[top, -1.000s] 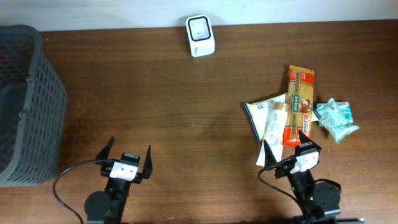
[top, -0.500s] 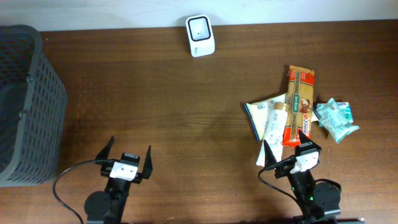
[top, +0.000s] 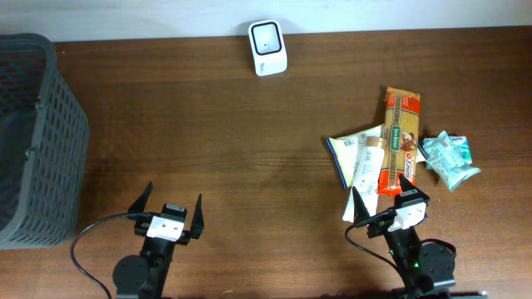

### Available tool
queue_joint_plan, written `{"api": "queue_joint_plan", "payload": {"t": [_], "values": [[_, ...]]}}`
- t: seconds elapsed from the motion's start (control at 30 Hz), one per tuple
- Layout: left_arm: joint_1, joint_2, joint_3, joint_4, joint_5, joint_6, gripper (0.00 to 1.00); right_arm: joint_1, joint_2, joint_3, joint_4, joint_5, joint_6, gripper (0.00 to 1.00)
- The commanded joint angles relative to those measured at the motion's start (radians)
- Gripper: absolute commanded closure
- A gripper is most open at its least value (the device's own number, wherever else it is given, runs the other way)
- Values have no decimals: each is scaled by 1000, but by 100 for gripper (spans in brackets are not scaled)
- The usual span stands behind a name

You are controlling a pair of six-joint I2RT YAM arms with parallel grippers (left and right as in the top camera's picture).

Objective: Scan the item barcode

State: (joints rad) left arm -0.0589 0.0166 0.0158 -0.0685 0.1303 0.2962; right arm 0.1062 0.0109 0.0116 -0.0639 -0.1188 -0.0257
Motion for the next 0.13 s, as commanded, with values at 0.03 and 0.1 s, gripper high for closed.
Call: {"api": "queue_joint_plan", "payload": {"t": [0.03,0.1], "values": [[-5,-11,-7,0,4,8,1,-1,-8,-6,-3,-9,7,1],[-5,-11,-7,0,4,8,1,-1,-8,-6,-3,-9,7,1]]}}
